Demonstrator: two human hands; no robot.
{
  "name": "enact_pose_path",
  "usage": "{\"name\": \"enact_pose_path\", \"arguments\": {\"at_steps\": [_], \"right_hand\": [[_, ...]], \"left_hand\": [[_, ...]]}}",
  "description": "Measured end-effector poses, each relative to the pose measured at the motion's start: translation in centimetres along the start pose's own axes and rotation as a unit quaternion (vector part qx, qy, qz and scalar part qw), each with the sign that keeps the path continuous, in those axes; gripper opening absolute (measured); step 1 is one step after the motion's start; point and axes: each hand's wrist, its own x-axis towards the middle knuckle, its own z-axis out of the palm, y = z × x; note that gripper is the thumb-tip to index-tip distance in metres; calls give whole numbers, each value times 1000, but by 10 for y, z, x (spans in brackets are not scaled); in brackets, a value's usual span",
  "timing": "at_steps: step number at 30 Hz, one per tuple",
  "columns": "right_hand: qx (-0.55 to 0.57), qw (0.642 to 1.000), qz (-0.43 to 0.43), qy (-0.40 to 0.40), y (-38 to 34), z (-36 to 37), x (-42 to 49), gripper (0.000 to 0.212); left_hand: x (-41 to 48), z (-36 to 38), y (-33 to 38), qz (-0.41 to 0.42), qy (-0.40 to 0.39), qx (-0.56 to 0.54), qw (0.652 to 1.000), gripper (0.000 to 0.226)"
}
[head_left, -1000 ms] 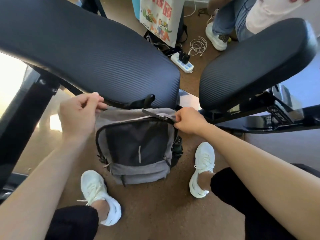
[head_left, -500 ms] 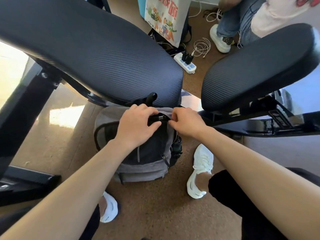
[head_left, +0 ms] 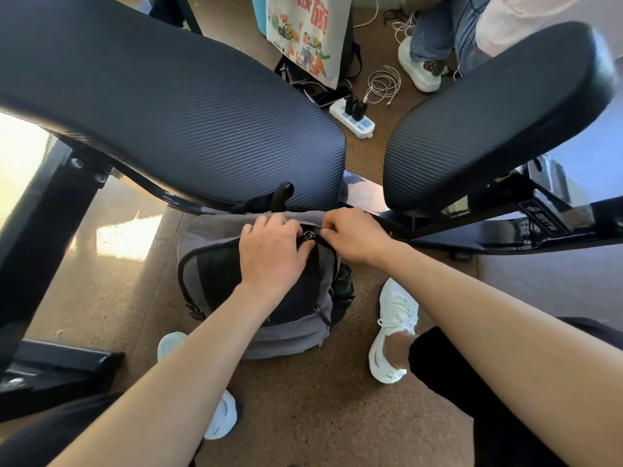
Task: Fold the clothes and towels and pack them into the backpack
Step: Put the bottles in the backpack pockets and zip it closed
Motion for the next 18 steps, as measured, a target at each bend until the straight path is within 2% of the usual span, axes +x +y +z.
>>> {"name": "enact_pose_path", "arguments": {"at_steps": [5, 11, 18], "right_hand": [[2, 1000, -7, 2, 3, 1, -4, 24], [-16, 1000, -26, 6, -1, 2, -7, 26], [-12, 999, -37, 20, -7, 3, -10, 24]], "left_hand": [[3, 0, 0, -80, -101, -105, 986, 19], [-3, 0, -6, -70, -150, -116, 979, 24], [-5, -14, -22, -94, -67, -139, 984, 25]]}}
